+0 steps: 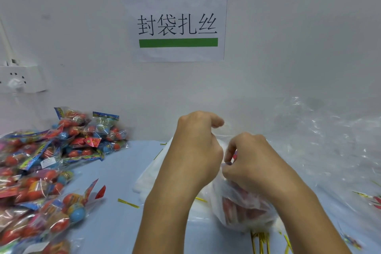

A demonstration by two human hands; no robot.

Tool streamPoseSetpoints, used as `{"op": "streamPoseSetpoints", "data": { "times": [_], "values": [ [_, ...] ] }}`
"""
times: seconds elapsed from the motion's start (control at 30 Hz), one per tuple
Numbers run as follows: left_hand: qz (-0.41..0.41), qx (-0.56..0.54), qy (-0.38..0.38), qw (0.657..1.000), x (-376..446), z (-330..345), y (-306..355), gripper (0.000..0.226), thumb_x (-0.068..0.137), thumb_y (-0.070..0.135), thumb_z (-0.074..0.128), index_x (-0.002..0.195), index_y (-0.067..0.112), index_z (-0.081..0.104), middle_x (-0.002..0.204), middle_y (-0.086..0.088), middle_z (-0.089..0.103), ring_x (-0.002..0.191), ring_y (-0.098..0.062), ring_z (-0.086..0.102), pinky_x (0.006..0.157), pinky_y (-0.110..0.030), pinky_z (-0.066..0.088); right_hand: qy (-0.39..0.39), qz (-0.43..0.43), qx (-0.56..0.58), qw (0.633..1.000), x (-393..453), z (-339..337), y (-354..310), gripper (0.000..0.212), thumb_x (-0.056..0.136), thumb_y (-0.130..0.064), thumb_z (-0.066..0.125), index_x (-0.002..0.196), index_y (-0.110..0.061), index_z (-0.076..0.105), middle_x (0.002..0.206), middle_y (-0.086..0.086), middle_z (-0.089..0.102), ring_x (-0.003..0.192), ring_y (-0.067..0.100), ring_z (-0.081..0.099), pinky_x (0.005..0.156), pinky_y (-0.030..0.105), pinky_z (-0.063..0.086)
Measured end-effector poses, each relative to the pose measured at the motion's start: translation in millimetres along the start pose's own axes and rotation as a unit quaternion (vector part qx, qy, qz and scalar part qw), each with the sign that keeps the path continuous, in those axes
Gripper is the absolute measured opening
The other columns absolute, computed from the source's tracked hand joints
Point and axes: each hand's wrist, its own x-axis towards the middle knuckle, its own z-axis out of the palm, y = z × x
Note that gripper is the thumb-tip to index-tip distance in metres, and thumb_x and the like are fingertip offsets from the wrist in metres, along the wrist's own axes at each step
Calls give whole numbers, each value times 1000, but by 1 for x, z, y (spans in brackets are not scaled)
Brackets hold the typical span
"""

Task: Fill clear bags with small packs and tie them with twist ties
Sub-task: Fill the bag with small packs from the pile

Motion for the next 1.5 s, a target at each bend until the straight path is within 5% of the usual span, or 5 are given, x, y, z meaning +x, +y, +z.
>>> {"op": "streamPoseSetpoints", "data": {
  "times": [0.23, 0.5, 0.87, 1.37, 1.5],
  "values": [
    [12, 0, -25, 1000, -1, 1, 0, 42, 91, 3, 47, 118, 28, 67, 125, 7, 58, 95, 1, 49, 73, -1, 37, -165, 6, -81, 983, -5, -7, -1, 17, 87, -19, 58, 100, -23, 67, 94, -2, 68, 59, 12, 58, 45, 20, 44],
    [19, -4, 9, 1000, 0, -3, 0, 46, 93, 0, 43, 116, 30, 69, 116, 9, 61, 99, -1, 54, 74, -1, 39, -69, -12, -31, 997, -3, -16, 4, 24, 78, -6, 54, 94, -12, 70, 87, 8, 68, 71, 32, 72, 66, 45, 63],
    [66, -1, 45, 997, 1, 0, 6, 43, 91, -4, 45, 113, 22, 72, 114, 7, 64, 99, -3, 53, 78, 3, 35, -104, 1, -86, 991, -7, -24, 2, 22, 79, -8, 52, 58, -11, 48, 68, 7, 48, 50, 23, 48, 41, 27, 38],
    [58, 1, 74, 996, 1, -1, 6, 43, 91, -5, 44, 119, 15, 70, 116, 4, 66, 104, -12, 61, 80, -2, 35, -178, -39, -96, 979, -19, -21, -15, 18, 82, -10, 52, 88, -14, 69, 71, 0, 61, 61, 21, 57, 56, 30, 48],
    [35, -15, 100, 994, 1, -4, 4, 43, 90, -4, 44, 116, 17, 71, 112, 4, 68, 102, -12, 62, 82, -8, 39, -101, -50, -77, 991, -27, -41, -13, 31, 89, -18, 52, 113, -26, 69, 108, -4, 68, 91, 17, 70, 83, 36, 60]
  ]
}}
